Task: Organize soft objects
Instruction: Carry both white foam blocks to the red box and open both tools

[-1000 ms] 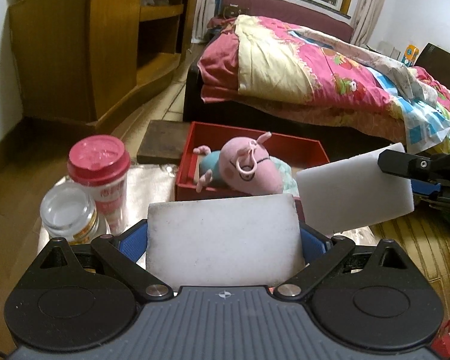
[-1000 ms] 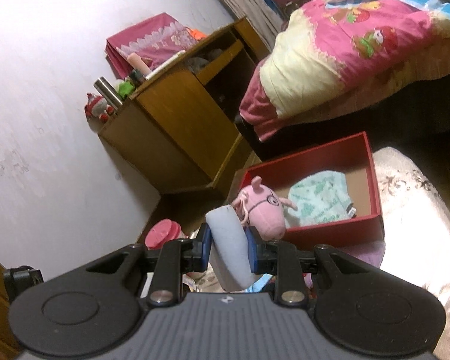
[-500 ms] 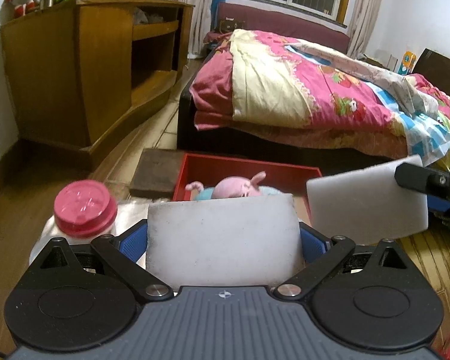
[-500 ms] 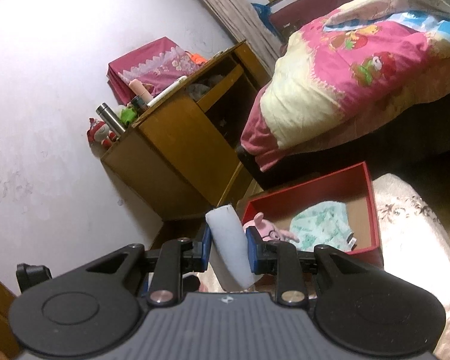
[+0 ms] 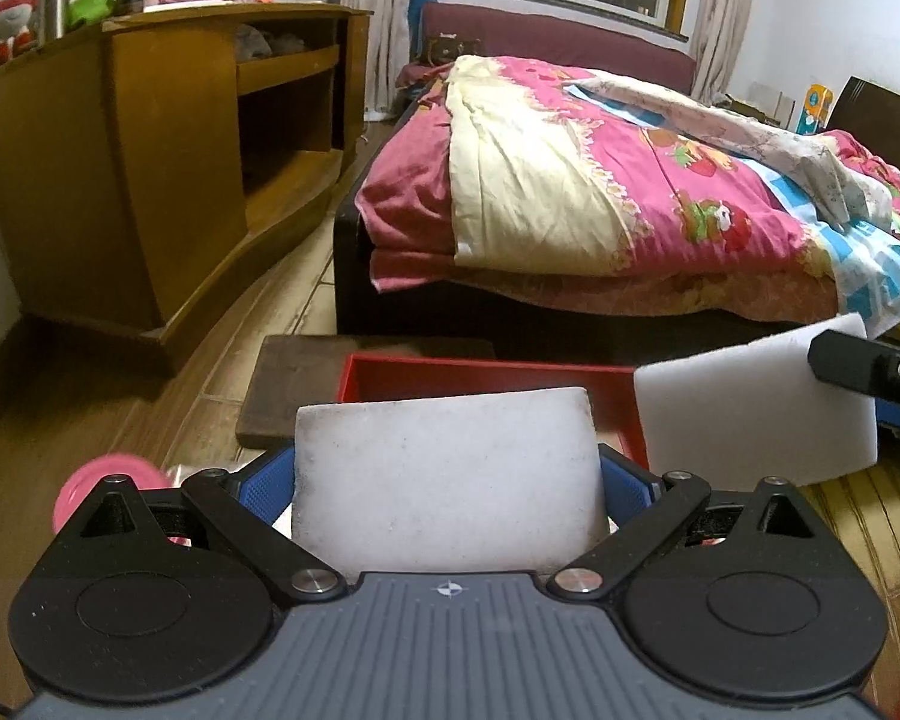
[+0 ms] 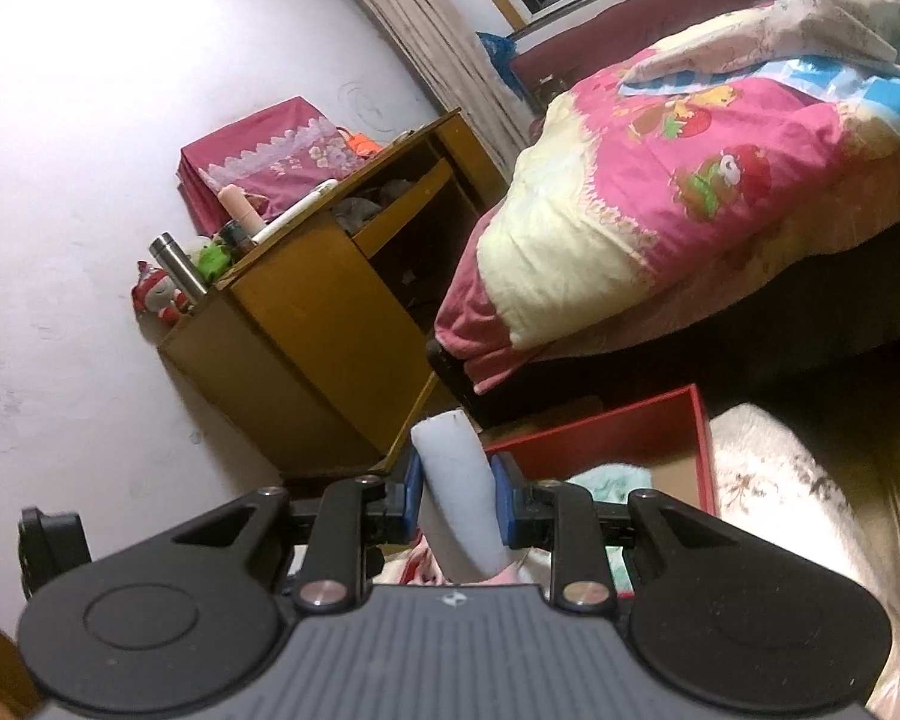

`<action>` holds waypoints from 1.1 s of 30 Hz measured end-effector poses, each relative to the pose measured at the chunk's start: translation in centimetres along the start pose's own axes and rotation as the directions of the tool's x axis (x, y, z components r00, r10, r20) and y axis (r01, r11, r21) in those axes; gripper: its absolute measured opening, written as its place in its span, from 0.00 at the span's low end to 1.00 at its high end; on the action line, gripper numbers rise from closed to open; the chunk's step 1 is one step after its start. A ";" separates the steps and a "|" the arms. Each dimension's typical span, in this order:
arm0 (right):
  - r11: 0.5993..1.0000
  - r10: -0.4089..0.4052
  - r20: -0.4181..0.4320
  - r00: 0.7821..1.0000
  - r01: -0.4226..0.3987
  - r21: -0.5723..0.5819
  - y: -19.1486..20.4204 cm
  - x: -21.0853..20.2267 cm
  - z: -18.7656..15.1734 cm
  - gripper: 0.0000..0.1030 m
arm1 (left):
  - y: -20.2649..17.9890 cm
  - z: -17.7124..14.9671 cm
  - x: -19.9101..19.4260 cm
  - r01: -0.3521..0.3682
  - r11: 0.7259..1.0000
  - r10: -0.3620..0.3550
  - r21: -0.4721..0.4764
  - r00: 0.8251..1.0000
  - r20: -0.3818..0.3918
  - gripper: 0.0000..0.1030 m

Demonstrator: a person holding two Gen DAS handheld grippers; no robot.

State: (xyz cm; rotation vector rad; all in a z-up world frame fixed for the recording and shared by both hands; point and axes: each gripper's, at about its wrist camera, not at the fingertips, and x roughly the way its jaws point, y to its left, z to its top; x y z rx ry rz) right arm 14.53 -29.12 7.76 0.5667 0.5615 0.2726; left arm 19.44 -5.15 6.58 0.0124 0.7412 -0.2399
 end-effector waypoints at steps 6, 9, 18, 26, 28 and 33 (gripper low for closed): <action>1.000 -0.017 0.013 1.000 0.017 -0.019 -0.6 2.3 1.3 0.03 | -0.5 2.0 3.4 -0.032 0.999 0.032 0.028 0.999 -0.009 0.91; 0.999 -0.038 -0.008 0.999 0.038 -0.018 -1.5 3.9 1.3 0.03 | -0.7 2.7 5.5 -0.033 0.999 0.034 0.032 0.999 -0.031 0.91; 0.995 -0.100 -0.039 0.994 0.101 0.008 -4.8 8.0 1.6 0.03 | -1.2 3.8 9.8 -0.057 0.996 0.061 0.074 0.996 -0.060 0.91; 0.994 -0.111 -0.080 0.991 0.110 -0.013 -5.9 11.1 0.9 0.07 | -0.7 4.1 13.1 -0.070 0.995 0.078 0.077 0.990 -0.117 0.92; 0.993 -0.121 -0.085 0.989 0.121 -0.011 -6.1 11.7 0.5 0.14 | -0.6 3.9 13.5 -0.071 0.994 0.081 0.078 0.989 -0.125 0.93; 0.990 -0.141 -0.093 0.986 0.138 -0.033 -6.1 12.3 0.0 0.18 | -0.7 3.6 13.7 -0.081 0.992 0.094 0.092 0.986 -0.138 0.94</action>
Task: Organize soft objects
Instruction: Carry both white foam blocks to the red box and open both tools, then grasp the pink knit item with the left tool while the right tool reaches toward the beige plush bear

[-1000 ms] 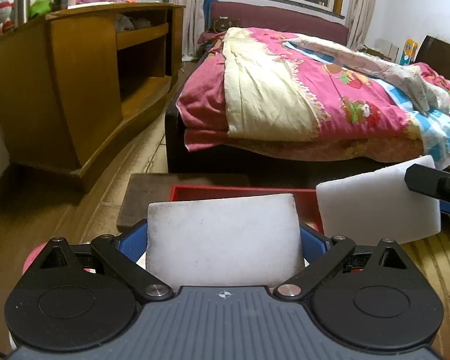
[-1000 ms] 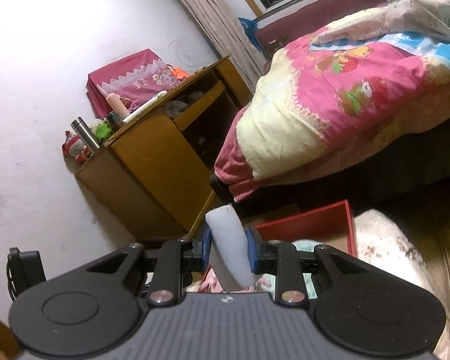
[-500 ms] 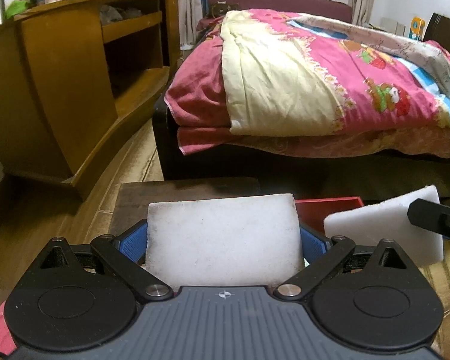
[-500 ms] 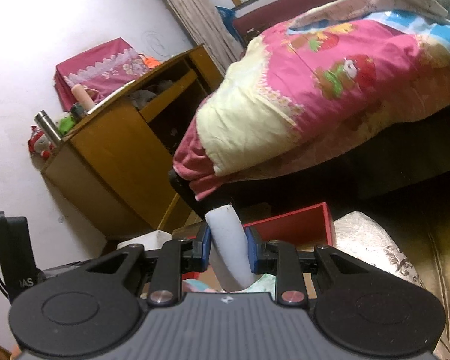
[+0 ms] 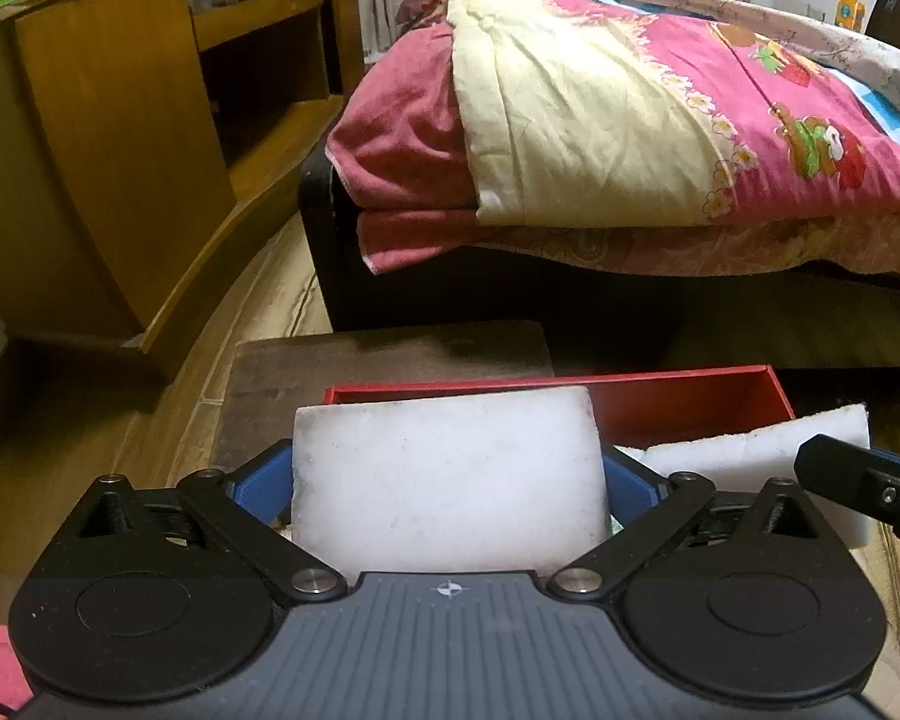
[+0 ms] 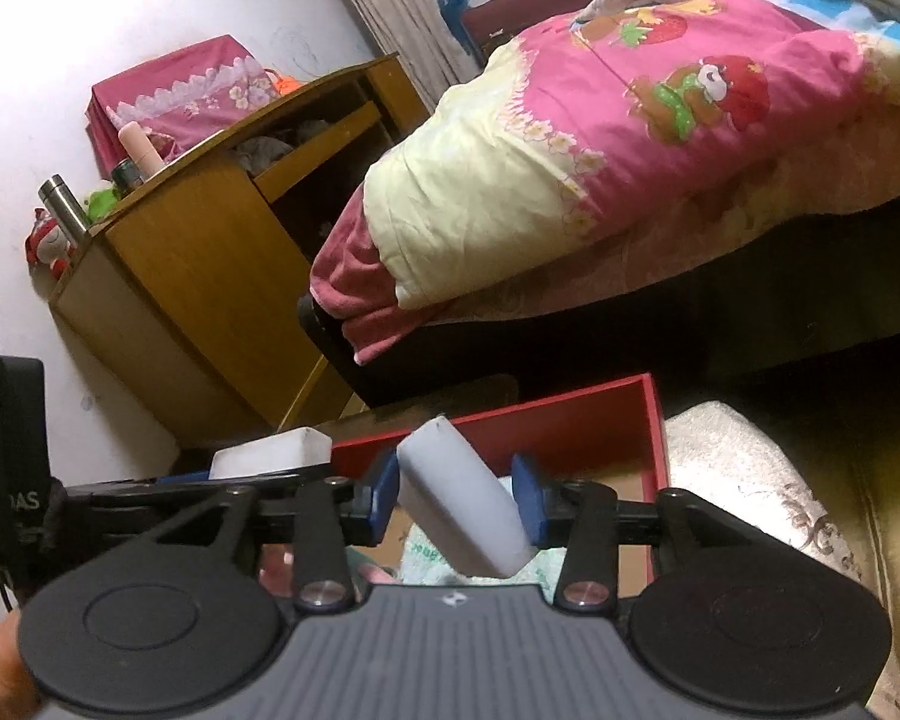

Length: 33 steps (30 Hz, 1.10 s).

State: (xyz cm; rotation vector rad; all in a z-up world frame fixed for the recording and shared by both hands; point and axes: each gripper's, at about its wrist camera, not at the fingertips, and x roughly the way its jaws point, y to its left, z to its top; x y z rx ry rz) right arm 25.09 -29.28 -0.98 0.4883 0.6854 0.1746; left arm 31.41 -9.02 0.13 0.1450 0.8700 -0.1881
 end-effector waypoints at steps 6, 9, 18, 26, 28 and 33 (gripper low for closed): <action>1.000 -0.007 -0.004 1.000 0.007 0.023 -0.5 0.1 0.1 0.30 | 0.1 0.4 -0.4 -0.001 1.000 0.001 -0.003 1.000 0.002 0.95; 1.000 0.003 0.001 1.000 -0.003 0.022 -0.6 0.0 0.2 0.31 | 0.0 0.6 -0.7 -0.016 1.000 0.016 0.010 1.000 0.004 0.95; 1.000 0.014 -0.006 1.000 -0.014 0.023 -0.1 -1.1 0.4 0.32 | 0.4 0.4 -2.8 0.012 0.999 -0.012 -0.031 1.000 -0.002 0.95; 1.000 0.014 -0.024 1.000 -0.014 -0.013 1.6 -3.5 -0.4 0.32 | 0.9 -1.9 -5.8 0.046 0.998 -0.047 -0.046 0.999 -0.025 0.95; 1.000 0.008 -0.029 1.000 -0.009 -0.027 1.9 -4.3 -0.8 0.32 | 0.8 -3.0 -6.4 0.059 0.997 -0.061 -0.043 0.997 -0.038 0.95; 0.998 -0.013 -0.064 0.998 0.009 -0.061 2.5 -6.1 -2.6 0.32 | 0.5 -5.8 -8.3 0.077 0.996 -0.079 -0.033 0.995 -0.062 0.95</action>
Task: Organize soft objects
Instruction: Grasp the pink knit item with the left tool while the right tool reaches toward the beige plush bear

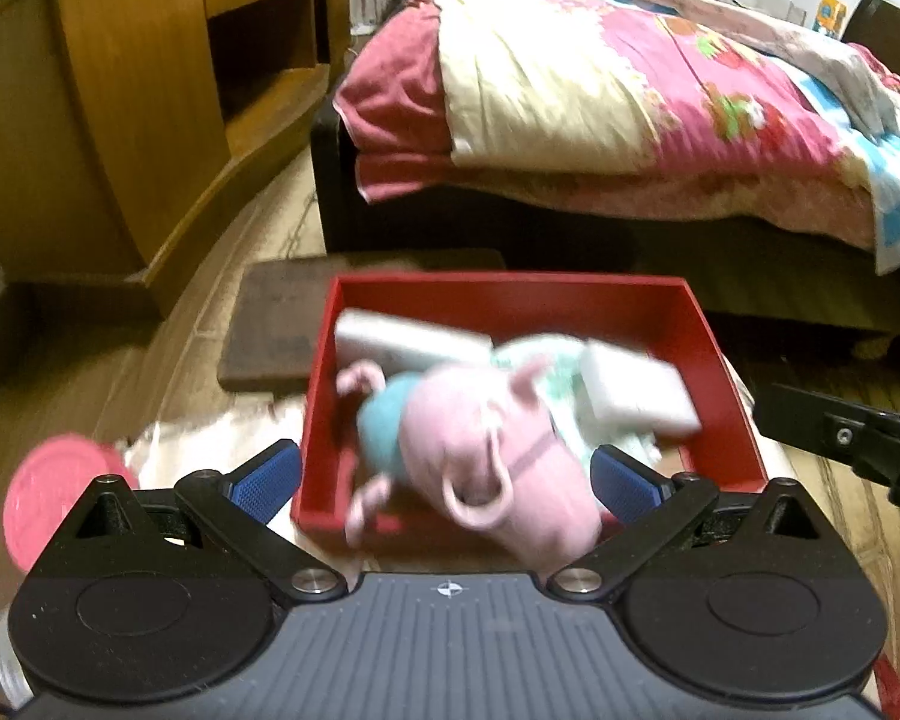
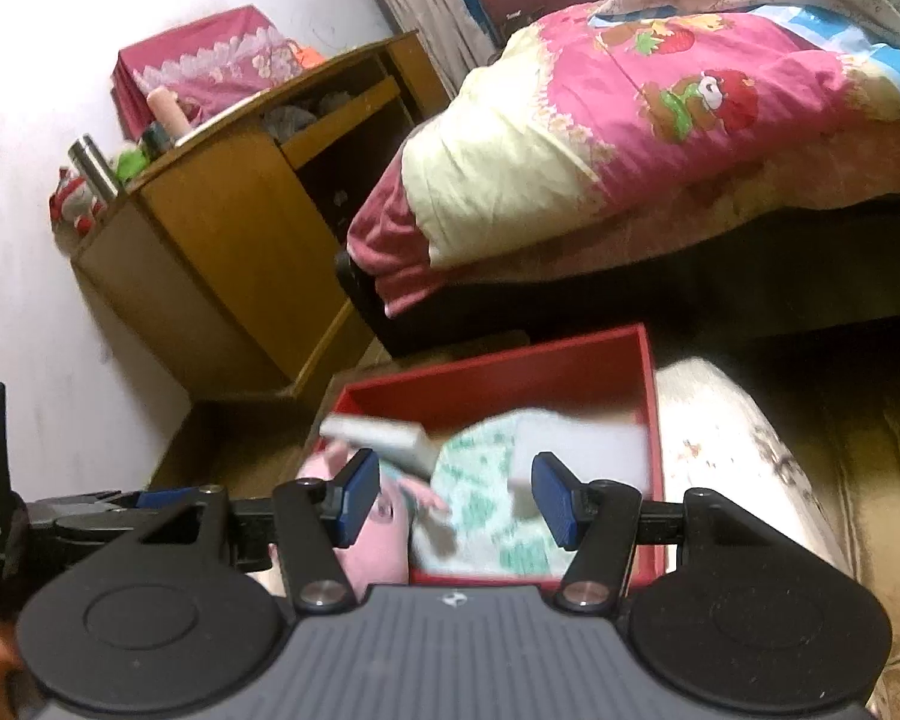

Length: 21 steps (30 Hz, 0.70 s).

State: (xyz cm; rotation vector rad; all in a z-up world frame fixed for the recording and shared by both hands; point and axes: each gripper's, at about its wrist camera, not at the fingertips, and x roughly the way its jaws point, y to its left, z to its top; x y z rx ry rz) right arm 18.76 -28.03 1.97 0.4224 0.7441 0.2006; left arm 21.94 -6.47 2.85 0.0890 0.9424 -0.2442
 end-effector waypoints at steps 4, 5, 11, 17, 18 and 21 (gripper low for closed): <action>1.000 -0.011 -0.036 0.999 0.010 -0.022 0.2 -1.3 -2.0 0.32 | -0.1 -2.2 -0.8 0.022 1.000 -0.022 -0.009 0.999 -0.035 0.95; 1.000 -0.013 -0.045 0.999 0.012 -0.025 0.2 -1.6 -2.4 0.32 | -0.1 -2.8 -1.0 0.015 1.000 -0.015 -0.005 0.999 -0.043 0.95; 0.999 -0.021 -0.096 0.995 0.017 -0.038 0.1 -3.0 -4.5 0.32 | -0.1 -5.3 -2.1 0.019 1.000 -0.019 -0.005 0.997 -0.078 0.95; 0.999 -0.007 -0.121 0.993 0.002 -0.041 0.4 -4.4 -6.2 0.32 | 0.2 -8.0 -3.4 0.009 1.000 -0.010 -0.018 0.995 -0.104 0.95; 0.999 -0.007 -0.131 0.991 0.001 -0.043 0.5 -4.5 -6.5 0.33 | 0.3 -8.5 -3.5 0.012 1.000 -0.015 -0.022 0.994 -0.111 0.95; 0.998 -0.001 -0.166 0.986 -0.010 -0.066 0.8 -4.8 -7.6 0.33 | 0.9 -10.0 -3.8 0.032 0.998 -0.039 -0.054 0.990 -0.133 0.95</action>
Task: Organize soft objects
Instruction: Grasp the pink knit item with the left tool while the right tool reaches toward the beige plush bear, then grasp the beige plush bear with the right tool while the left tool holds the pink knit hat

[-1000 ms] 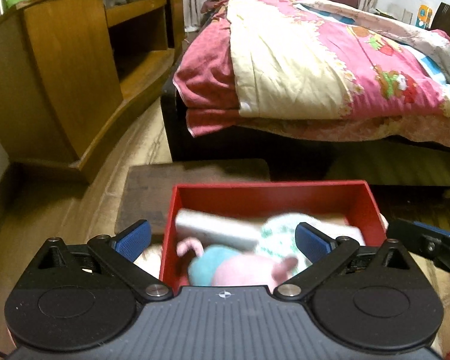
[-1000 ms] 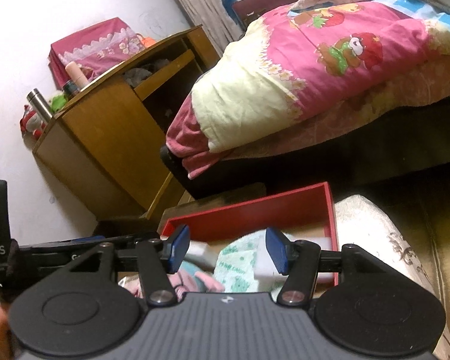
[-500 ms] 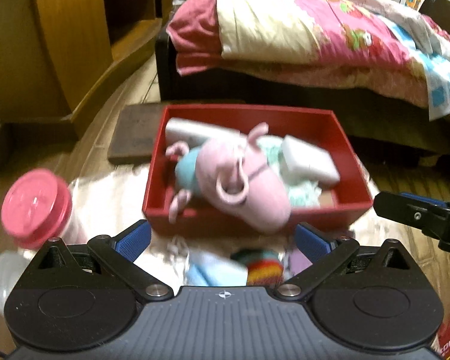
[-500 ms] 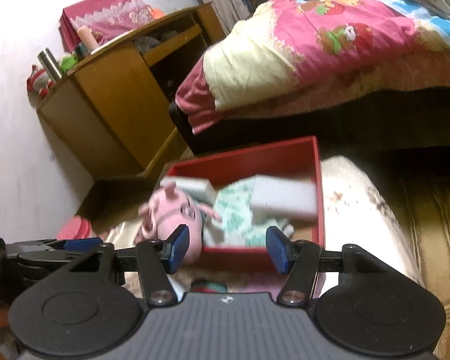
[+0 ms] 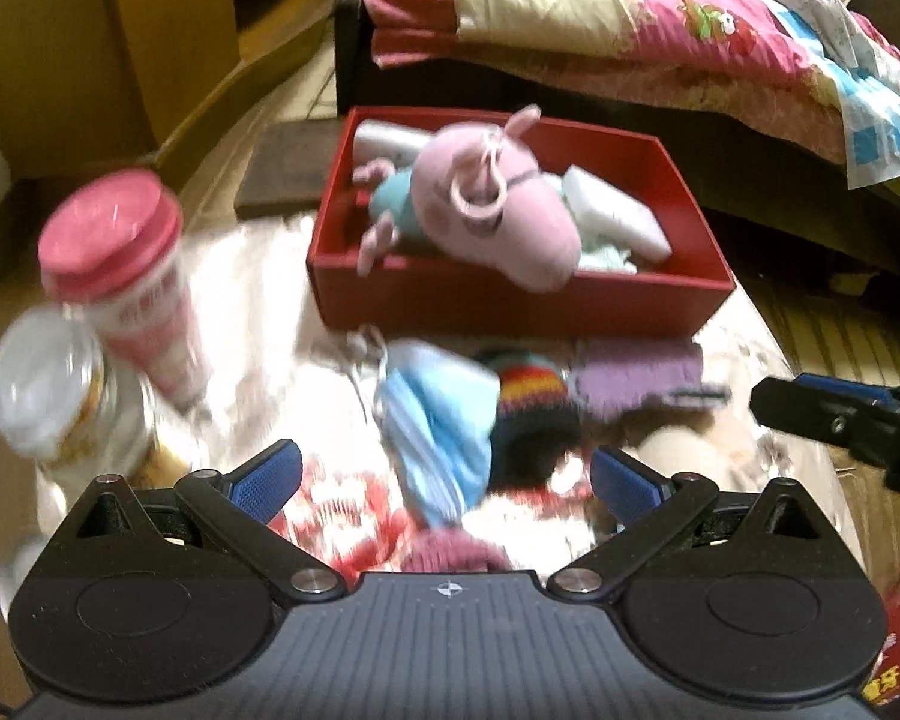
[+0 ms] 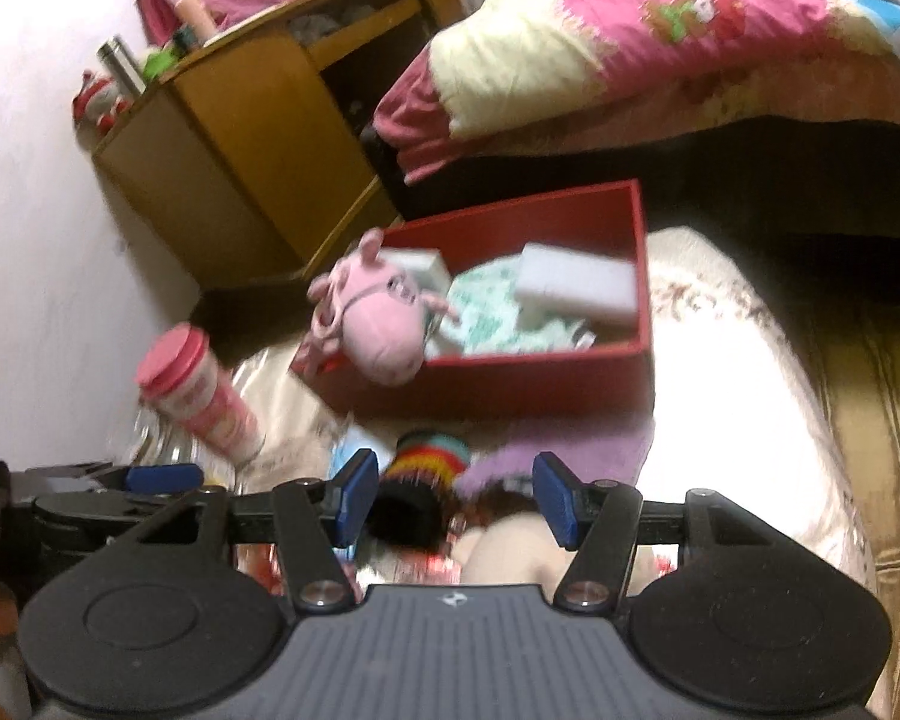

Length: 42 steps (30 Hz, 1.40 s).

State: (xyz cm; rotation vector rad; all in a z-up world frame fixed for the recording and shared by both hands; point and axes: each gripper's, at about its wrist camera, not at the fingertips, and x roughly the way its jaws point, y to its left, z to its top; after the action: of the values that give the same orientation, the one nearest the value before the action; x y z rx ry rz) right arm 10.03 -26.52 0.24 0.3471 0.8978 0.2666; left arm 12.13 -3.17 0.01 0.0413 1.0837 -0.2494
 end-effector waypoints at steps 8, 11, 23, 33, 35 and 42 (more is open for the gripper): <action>0.999 -0.025 -0.094 0.995 0.022 -0.030 0.2 1.0 -2.4 0.33 | 1.3 -3.3 2.0 0.054 0.996 -0.062 -0.073 0.993 -0.105 0.95; 0.999 -0.040 -0.121 0.992 0.036 -0.039 0.3 1.3 -3.1 0.33 | 1.3 -3.7 2.6 0.045 0.996 -0.054 -0.075 0.991 -0.123 0.95; 0.997 -0.073 -0.154 0.985 0.072 -0.017 -1.1 1.9 -3.0 0.33 | -0.1 -4.3 6.4 0.034 0.998 -0.043 -0.057 0.986 -0.163 0.70; 0.995 -0.104 -0.178 0.979 0.104 -0.011 -2.2 2.7 -2.5 0.33 | 0.1 -4.7 6.0 0.045 0.998 -0.052 -0.041 0.983 -0.179 0.41; 0.993 -0.115 -0.181 0.977 0.114 -0.015 -2.0 3.0 -2.5 0.33 | 0.1 -4.6 5.4 0.058 0.997 -0.065 -0.043 0.983 -0.173 0.40; 0.996 -0.068 -0.215 0.974 0.078 0.035 -1.9 4.0 -2.4 0.41 | -0.2 -4.4 4.0 0.095 0.994 -0.102 -0.049 0.982 -0.159 0.41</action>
State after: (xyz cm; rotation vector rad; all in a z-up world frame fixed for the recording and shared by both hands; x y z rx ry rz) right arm 10.66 -26.38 -4.72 0.3286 1.1269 0.2194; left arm 10.01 -3.45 -5.59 -0.0297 1.2534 -0.3171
